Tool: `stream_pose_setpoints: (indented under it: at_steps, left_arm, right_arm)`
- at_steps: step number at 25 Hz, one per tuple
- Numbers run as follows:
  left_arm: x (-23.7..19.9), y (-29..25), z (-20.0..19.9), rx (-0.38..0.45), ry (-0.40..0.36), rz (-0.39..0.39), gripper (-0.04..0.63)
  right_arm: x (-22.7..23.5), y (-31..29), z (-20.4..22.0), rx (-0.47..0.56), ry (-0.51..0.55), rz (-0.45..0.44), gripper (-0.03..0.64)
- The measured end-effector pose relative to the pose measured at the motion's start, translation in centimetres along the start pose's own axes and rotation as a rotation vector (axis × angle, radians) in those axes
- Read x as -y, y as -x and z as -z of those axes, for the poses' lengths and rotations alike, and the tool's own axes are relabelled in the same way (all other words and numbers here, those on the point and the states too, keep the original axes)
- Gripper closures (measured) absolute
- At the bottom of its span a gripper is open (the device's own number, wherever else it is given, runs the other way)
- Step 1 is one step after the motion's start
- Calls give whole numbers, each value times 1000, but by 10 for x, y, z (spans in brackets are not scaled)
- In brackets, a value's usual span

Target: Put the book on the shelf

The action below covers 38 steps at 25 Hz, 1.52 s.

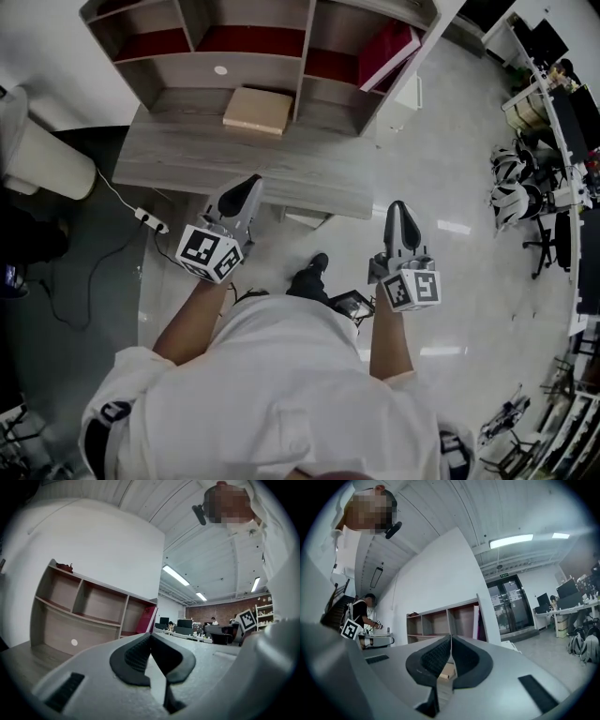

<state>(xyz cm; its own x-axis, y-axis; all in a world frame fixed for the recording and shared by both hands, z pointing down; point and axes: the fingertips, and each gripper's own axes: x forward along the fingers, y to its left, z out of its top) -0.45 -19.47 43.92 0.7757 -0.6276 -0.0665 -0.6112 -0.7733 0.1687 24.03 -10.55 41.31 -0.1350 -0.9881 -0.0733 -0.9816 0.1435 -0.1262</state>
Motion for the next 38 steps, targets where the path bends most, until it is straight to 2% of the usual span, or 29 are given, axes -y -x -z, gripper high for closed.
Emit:
stream_pose_setpoints:
  at_steps: [6, 14, 17, 22, 27, 32, 38]
  left_arm:
    - [-8, 76, 5, -16, 40, -22, 578]
    - [4, 131, 19, 6, 105, -51, 580]
    - [22, 142, 24, -2, 98, -48, 580]
    - [62, 157, 33, -53, 85, 6, 580]
    - [108, 173, 42, -97, 78, 12, 580]
    - [165, 186, 56, -143, 43, 71, 580]
    - [178, 200, 62, -171, 37, 78, 580]
  right_arm:
    - [-60, 44, 16, -53, 2, 20, 600]
    - [-97, 84, 15, -77, 38, -2, 600]
    - [-103, 105, 18, -85, 47, -28, 599]
    - [-109, 136, 31, -111, 32, -76, 600]
    - [-112, 180, 35, -134, 16, -135, 600]
    - [-98, 229, 49, -139, -24, -119, 600]
    - [-100, 249, 60, -140, -54, -114, 601]
